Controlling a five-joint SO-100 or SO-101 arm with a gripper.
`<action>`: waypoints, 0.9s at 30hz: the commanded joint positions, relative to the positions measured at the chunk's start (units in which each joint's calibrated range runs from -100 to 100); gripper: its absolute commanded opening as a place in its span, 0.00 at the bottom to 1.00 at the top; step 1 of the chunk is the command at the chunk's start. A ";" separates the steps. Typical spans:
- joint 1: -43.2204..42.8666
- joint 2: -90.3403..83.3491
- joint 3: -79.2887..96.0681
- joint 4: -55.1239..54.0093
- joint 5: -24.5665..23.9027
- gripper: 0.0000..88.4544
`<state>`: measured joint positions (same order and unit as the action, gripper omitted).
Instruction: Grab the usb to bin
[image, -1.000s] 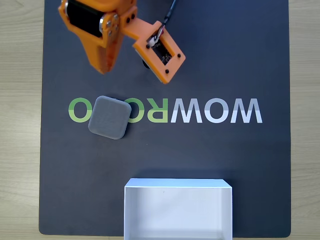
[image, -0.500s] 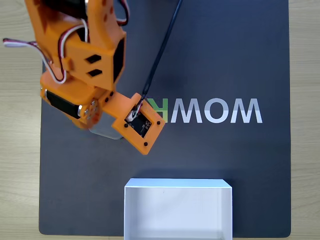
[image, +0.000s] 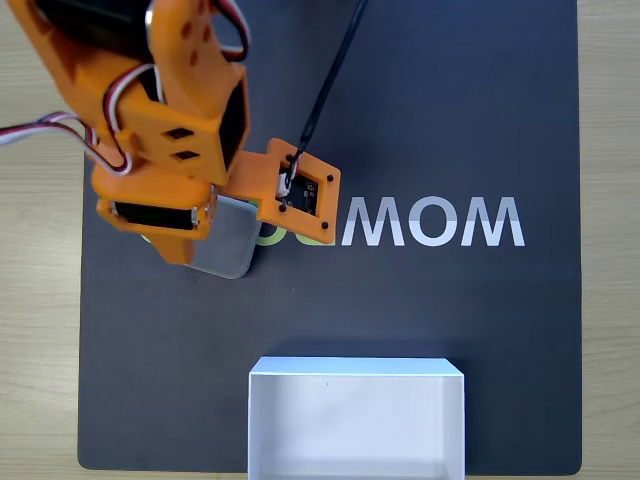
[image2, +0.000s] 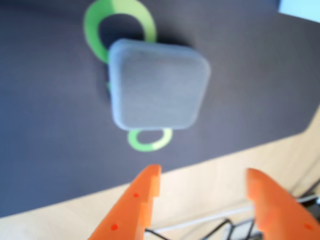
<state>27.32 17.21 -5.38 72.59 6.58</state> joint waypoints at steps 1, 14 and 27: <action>-0.05 -0.12 -3.39 4.89 0.05 0.43; 1.30 8.61 -4.56 9.08 -3.37 0.62; 0.71 17.85 -9.80 8.56 -6.32 0.62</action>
<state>28.03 34.69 -11.16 81.47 0.45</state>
